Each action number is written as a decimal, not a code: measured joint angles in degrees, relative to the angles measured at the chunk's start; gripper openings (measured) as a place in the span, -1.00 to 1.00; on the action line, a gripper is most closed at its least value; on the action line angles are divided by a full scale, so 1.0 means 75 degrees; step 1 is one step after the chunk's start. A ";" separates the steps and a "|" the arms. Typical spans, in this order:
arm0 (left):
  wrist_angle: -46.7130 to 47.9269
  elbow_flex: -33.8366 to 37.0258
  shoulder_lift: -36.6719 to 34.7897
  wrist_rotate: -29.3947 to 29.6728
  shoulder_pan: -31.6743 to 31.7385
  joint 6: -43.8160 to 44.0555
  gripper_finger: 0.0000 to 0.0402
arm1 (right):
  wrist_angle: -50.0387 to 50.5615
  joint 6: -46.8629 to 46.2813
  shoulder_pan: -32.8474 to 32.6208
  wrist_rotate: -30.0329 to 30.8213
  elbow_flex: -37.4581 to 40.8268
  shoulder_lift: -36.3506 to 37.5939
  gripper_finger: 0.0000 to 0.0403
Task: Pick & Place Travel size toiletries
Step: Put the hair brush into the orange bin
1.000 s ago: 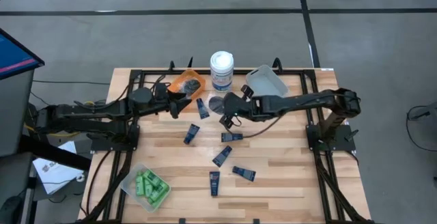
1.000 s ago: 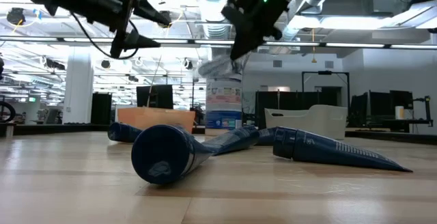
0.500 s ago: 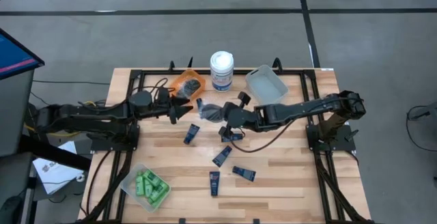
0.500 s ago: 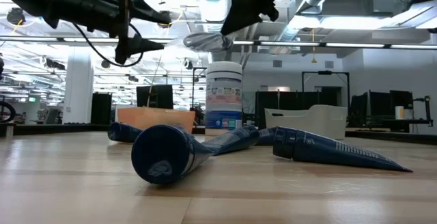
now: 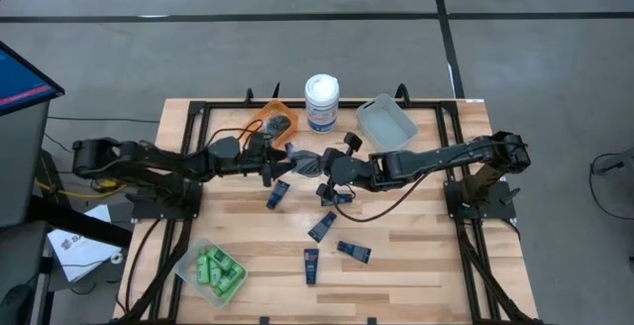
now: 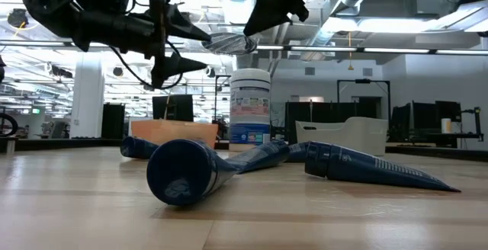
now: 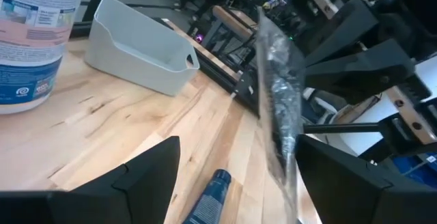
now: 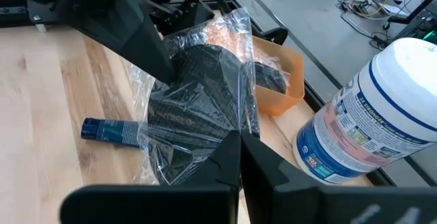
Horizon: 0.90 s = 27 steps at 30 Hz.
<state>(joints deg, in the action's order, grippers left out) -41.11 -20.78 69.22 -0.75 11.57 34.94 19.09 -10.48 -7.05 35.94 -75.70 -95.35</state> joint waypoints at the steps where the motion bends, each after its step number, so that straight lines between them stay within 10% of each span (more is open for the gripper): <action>1: -0.0104 0.0000 0.0073 -0.0024 0.0000 0.0001 0.38 | 0.0000 0.0009 0.0000 0.0000 0.0000 0.0000 -1.00; 16: -0.0434 0.0000 0.0107 -0.0165 0.0000 0.0009 -0.88 | -0.0109 0.0674 -0.0006 0.0003 -0.0009 0.0003 -1.00; 27: -0.0442 0.0000 0.0107 -0.0088 0.0044 -0.0003 -0.98 | 0.0699 0.1597 -0.0194 0.0005 -0.0012 0.0138 -0.37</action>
<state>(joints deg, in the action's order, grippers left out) -44.42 -20.78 70.02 -1.41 11.91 34.92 24.34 1.50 -8.51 35.98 -75.79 -94.31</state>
